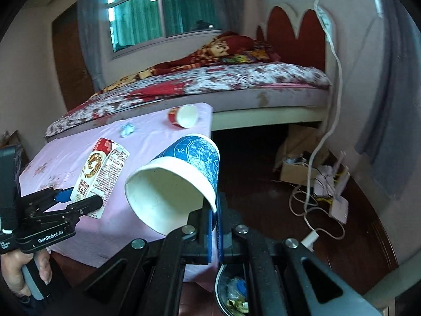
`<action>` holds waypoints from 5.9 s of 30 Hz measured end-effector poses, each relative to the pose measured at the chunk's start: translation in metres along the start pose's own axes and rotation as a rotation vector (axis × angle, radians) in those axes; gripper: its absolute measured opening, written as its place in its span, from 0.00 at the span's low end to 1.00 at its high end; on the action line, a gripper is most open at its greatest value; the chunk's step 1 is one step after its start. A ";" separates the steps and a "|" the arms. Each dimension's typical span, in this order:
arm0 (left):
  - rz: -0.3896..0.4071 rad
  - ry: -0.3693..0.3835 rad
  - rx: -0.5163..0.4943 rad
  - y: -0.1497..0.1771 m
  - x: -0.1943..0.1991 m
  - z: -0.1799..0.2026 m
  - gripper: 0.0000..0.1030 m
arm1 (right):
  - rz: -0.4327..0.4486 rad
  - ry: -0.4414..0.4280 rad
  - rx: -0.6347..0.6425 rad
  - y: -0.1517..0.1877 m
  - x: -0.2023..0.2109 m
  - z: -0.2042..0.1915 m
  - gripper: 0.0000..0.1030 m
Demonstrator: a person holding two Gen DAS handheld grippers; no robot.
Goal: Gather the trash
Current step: 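Lift the milk carton and blue cup and carry them toward the bin, then open both tools over the black bin to drop the carton and blue cup, then move both tools back over the bed toward the light-blue cloth and red cup, then grasp the light-blue cloth with the left tool while the right tool grasps the red cup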
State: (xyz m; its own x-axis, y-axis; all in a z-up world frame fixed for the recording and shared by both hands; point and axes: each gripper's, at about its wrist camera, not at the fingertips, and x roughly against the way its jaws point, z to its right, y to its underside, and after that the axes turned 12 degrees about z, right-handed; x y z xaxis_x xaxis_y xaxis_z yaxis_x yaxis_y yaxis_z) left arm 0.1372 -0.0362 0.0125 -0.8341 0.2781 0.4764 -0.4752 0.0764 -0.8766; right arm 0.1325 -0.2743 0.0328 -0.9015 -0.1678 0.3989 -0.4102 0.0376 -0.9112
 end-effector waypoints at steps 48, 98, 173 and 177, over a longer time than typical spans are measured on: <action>-0.354 0.288 -0.211 0.099 -0.099 0.162 0.50 | -0.345 0.225 -0.076 0.152 -0.005 0.143 0.03; -0.280 0.096 -0.151 0.095 -0.060 0.111 0.99 | -0.360 0.240 0.010 0.135 -0.006 0.109 1.00; -0.140 -0.288 0.162 -0.089 -0.241 -0.256 0.83 | -0.204 -0.132 0.104 -0.098 -0.419 -0.117 0.54; -0.159 -0.270 0.185 -0.092 -0.256 -0.262 0.70 | -0.205 -0.147 0.108 -0.099 -0.426 -0.122 0.20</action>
State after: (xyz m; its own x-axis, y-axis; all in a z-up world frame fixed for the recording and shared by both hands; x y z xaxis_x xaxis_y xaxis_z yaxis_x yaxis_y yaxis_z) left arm 0.4684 0.1362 -0.0465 -0.7779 0.0121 0.6282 -0.6269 -0.0830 -0.7747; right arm 0.5397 -0.0860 -0.0346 -0.7682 -0.3024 0.5642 -0.5580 -0.1156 -0.8217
